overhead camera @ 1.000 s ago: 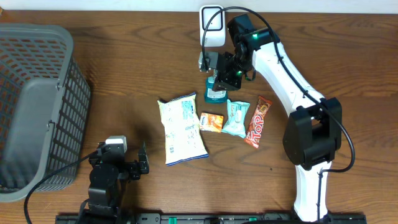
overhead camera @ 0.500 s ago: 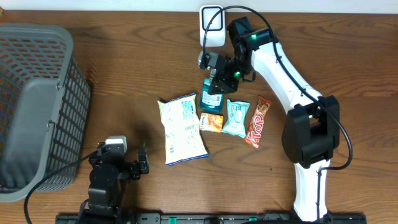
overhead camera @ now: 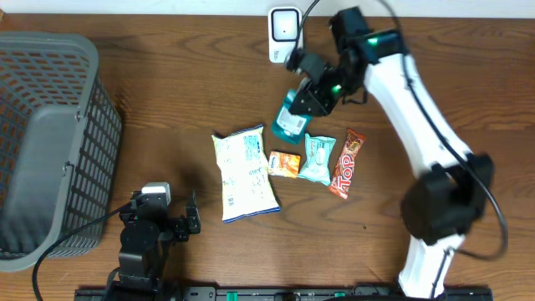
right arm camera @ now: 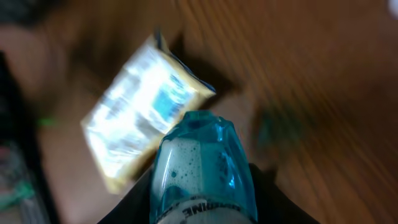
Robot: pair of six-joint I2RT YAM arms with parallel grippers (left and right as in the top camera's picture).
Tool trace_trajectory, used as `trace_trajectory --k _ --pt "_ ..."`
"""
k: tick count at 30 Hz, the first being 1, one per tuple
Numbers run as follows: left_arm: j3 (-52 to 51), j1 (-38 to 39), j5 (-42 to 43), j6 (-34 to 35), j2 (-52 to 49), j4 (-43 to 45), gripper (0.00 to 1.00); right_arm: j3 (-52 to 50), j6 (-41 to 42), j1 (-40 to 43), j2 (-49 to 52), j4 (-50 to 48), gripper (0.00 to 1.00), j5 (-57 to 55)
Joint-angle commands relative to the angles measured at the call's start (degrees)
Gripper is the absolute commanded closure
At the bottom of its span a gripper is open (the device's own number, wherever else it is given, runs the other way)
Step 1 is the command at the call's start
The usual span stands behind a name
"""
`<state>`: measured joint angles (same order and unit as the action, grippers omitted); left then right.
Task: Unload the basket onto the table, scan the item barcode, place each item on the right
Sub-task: 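Rotate the held bottle with the right gripper above the items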
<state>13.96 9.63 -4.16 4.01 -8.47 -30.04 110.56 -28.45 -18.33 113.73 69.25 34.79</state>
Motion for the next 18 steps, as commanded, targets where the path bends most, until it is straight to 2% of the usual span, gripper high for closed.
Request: trace_trajectory --k 1,4,9,13,18 --pt "0.83 -0.13 0.55 -0.96 0.35 0.07 0.01 0.81 9.6 0.0 -6.05 1.97 0.75 9.09" --pt "0.83 -0.13 0.55 -0.96 0.35 0.07 0.01 0.81 9.6 -0.02 -7.15 4.96 0.78 14.1" --pt "0.83 -0.13 0.55 -0.96 0.35 0.07 0.01 0.74 9.55 -0.04 -7.04 9.25 0.75 19.69" --pt "0.83 -0.13 0.55 -0.96 0.35 0.07 0.01 0.74 9.53 -0.55 -7.04 12.98 0.75 18.97" --pt "0.83 -0.13 0.55 -0.96 0.35 0.07 0.01 0.74 9.62 -1.62 -7.02 13.75 0.83 11.3"
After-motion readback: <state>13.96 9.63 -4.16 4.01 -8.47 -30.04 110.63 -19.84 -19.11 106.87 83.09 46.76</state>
